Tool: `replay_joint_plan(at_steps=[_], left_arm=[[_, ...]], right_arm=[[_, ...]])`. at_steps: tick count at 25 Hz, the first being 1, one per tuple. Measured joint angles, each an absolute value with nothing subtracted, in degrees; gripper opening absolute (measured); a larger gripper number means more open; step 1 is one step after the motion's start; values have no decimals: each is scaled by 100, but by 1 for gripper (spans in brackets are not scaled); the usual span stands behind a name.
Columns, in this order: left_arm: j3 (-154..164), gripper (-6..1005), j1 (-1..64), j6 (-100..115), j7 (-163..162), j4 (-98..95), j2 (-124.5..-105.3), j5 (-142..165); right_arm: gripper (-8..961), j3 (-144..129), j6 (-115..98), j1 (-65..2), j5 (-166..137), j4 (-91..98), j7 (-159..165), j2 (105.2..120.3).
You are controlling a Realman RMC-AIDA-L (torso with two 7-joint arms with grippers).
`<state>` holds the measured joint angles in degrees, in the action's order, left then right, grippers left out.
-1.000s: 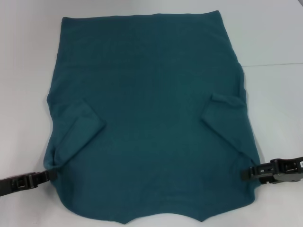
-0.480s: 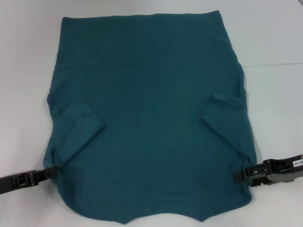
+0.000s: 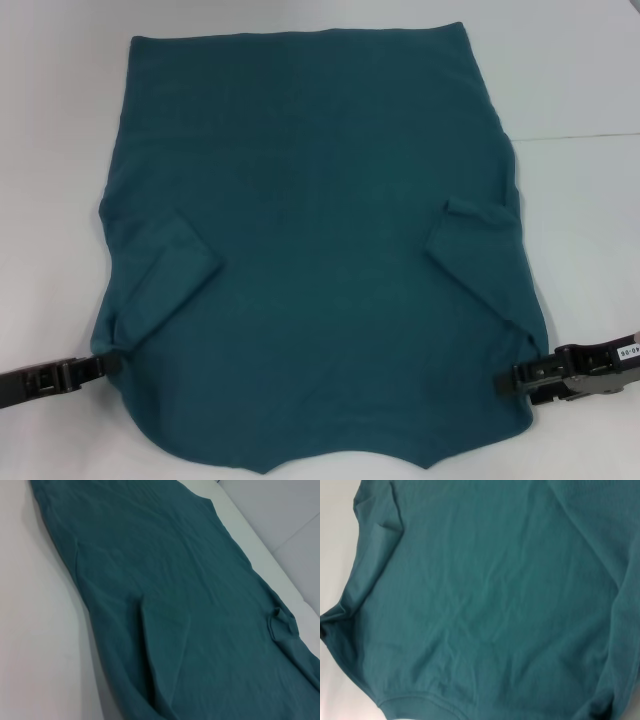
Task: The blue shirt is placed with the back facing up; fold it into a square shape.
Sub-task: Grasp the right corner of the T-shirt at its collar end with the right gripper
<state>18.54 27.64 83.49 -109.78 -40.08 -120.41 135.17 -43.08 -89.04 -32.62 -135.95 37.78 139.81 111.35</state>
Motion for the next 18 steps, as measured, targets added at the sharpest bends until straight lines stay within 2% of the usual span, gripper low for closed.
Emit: replay_joint_plan(at_steps=[18], left_arm=[[1845,50,2769,8350,-10953,-4008,-12034,13517]], right_arm=[[818,-4112,-8803,-3259,-13591,3498,13987,11153]])
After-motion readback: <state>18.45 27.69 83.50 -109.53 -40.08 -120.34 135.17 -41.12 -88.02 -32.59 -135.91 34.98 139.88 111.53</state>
